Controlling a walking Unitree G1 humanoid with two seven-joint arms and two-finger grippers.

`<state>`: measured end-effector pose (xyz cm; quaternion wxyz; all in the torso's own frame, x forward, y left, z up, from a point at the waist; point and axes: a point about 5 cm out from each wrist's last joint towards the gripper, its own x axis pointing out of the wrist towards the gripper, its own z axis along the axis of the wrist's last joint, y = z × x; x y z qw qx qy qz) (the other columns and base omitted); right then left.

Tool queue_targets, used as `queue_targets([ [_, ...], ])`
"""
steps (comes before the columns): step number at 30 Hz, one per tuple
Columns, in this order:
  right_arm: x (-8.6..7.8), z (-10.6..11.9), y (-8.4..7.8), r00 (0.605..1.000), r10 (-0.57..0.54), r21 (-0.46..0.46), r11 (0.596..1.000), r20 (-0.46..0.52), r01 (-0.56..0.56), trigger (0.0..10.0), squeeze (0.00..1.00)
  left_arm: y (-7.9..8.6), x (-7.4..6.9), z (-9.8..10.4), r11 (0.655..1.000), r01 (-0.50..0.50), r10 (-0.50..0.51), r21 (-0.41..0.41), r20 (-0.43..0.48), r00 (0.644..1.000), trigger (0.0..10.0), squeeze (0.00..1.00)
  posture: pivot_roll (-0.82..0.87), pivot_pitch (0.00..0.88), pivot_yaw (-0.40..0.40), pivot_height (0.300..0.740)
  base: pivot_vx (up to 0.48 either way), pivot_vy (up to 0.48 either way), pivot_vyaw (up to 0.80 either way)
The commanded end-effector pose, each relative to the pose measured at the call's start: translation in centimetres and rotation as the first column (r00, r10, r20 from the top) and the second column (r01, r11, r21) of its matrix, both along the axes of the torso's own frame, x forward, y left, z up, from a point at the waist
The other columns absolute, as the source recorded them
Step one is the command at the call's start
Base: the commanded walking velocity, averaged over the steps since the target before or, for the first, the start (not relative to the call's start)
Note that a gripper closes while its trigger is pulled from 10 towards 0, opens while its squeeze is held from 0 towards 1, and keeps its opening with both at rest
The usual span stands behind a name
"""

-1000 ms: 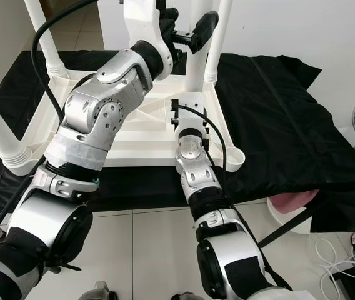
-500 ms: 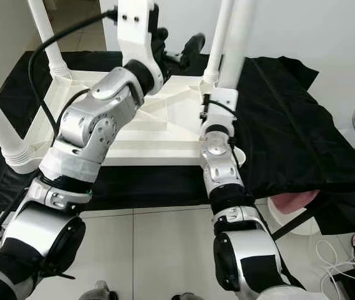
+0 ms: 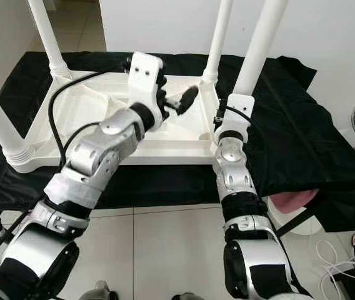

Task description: Building children table

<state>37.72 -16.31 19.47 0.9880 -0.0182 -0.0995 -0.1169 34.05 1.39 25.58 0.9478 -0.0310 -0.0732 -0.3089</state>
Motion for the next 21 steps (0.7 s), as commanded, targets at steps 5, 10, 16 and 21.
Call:
queue_targets([
  [5, -0.1, 0.4, -0.2, 1.0, -0.001, -0.005, 1.0, 0.028, 0.001, 10.0, 0.0, -0.9, -0.6, 0.1, 0.987, 0.156, -0.158, 0.041, 0.033, 0.987, 10.0, 0.0, 0.03, 0.0, -0.046, 0.74, 0.0, 0.0, 0.0],
  [10, -1.5, 1.1, -0.5, 0.987, 0.092, -0.033, 0.996, 0.134, -0.088, 10.0, 0.0, -0.2, -0.4, -4.3, 0.978, 0.138, -0.136, 0.156, -0.025, 0.99, 10.0, 0.0, 0.02, 0.021, -0.037, 0.74, 0.0, 0.0, 0.0],
  [16, -2.7, 0.5, 0.4, 0.965, 0.196, -0.062, 0.98, 0.176, -0.187, 10.0, 0.0, 0.8, -0.4, -5.9, 0.979, 0.098, -0.091, 0.179, -0.044, 0.995, 10.0, 0.0, 0.01, 0.025, -0.03, 0.74, 0.0, 0.0, 0.0],
  [21, -4.0, -0.6, 1.2, 0.948, 0.26, -0.069, 0.965, 0.184, -0.252, 10.0, 0.0, 2.3, -0.4, -6.1, 0.989, 0.016, -0.017, 0.147, 0.004, 1.0, 10.0, 0.0, 0.01, 0.027, -0.032, 0.74, 0.0, 0.0, 0.0],
])
